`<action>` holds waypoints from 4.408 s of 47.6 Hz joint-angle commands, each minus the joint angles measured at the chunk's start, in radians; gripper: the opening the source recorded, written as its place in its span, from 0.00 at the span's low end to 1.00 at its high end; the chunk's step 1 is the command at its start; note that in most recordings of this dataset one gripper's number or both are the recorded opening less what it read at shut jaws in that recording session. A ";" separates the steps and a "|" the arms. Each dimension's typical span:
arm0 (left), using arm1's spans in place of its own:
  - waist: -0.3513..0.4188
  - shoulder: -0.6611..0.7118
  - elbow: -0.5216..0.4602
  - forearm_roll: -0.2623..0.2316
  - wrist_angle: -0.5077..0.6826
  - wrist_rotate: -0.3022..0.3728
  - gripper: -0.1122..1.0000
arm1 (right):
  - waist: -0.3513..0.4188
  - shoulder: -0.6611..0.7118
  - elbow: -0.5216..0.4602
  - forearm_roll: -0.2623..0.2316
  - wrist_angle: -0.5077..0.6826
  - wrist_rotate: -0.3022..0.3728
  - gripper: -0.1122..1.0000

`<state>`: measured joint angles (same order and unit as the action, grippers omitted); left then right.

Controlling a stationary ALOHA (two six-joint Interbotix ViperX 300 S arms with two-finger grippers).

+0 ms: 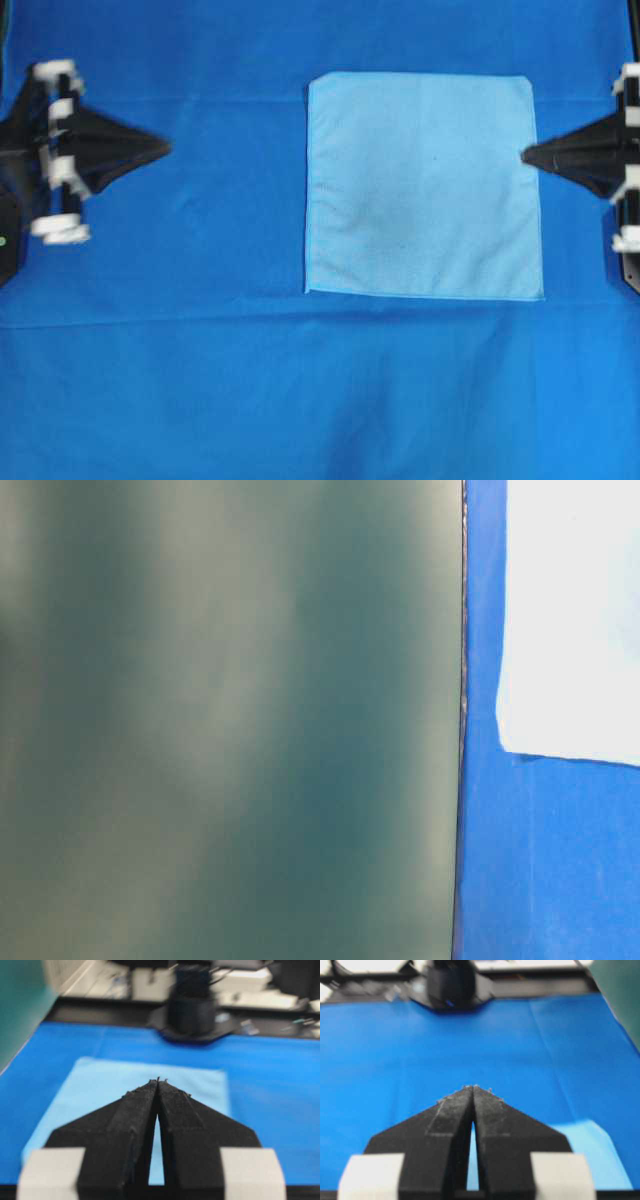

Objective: Fold the light blue towel.
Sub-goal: 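Move both grippers to the towel's top corners and grasp them, then pull the top corners down toward the bottom edge, folding the towel in half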

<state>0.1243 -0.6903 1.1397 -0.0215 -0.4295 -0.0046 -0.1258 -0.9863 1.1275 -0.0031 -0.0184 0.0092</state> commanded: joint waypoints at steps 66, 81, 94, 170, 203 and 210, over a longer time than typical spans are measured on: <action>0.356 1.089 -0.637 -0.003 0.069 0.011 0.82 | -0.724 0.847 -0.029 -0.091 -0.100 -0.014 0.60; 0.341 1.094 -0.640 0.000 0.112 0.017 0.20 | -0.729 0.867 -0.023 -0.115 -0.100 -0.018 0.13; 0.321 1.085 -0.637 0.000 0.115 0.018 0.11 | -0.729 0.864 -0.026 -0.118 -0.095 -0.014 0.12; -0.121 0.847 -0.477 -0.002 0.204 0.104 0.11 | 0.038 0.330 0.080 0.005 0.434 0.545 0.12; -0.156 0.894 -0.500 -0.003 0.210 0.106 0.17 | 0.172 0.440 0.077 -0.032 0.360 0.640 0.12; -0.158 0.891 -0.499 -0.003 0.212 0.106 0.53 | 0.190 0.434 0.072 -0.029 0.364 0.643 0.27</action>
<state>-0.0337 0.2194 0.6581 -0.0230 -0.2132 0.0997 0.0522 -0.5446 1.2180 -0.0337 0.3482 0.6504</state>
